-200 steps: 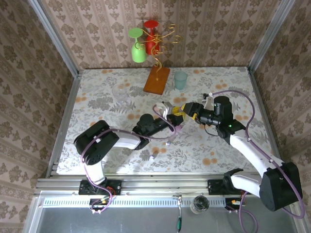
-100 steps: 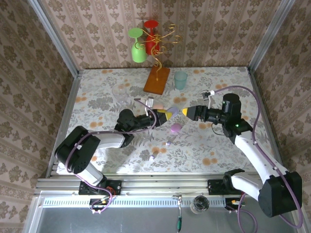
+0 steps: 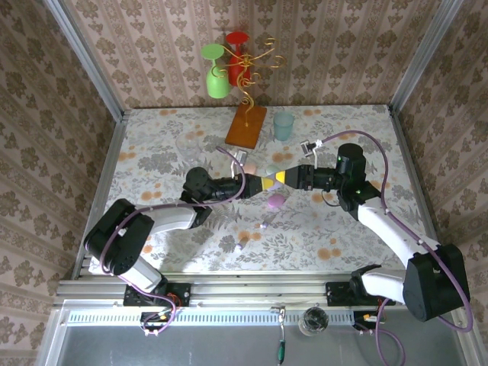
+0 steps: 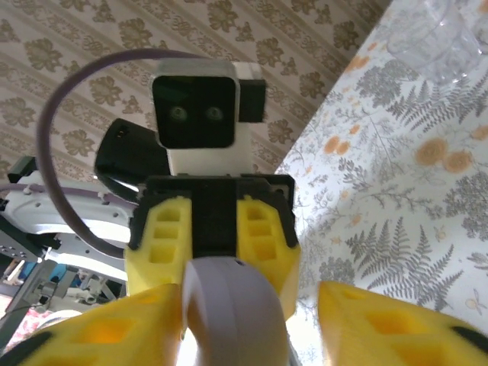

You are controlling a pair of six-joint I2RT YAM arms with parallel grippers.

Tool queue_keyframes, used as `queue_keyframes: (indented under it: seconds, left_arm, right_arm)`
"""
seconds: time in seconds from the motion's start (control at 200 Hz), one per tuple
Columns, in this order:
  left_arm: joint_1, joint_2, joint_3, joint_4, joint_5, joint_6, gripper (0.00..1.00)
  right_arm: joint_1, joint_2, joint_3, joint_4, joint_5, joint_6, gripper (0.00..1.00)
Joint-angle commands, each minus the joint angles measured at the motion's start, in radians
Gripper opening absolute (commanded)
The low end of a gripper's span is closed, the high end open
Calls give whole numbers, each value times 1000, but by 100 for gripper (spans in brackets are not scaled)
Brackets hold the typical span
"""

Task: Insert the wireless bluetooth earbuds into the charging case

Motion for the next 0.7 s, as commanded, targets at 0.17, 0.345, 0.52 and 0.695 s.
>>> queue_keyframes:
  seconds: [0.17, 0.345, 0.52, 0.695]
  left_arm:
    - [-8, 16, 29, 31, 9, -19, 8]
    - [-5, 19, 33, 33, -7, -12, 10]
    - [9, 16, 27, 33, -29, 18, 11]
    - [11, 37, 26, 34, -63, 34, 13]
  right_arm:
    - [7, 9, 23, 57, -39, 72, 25]
    - [8, 9, 15, 44, -42, 76, 44]
    - [8, 6, -1, 40, -43, 77, 39]
    - [6, 16, -1, 52, -35, 105, 24]
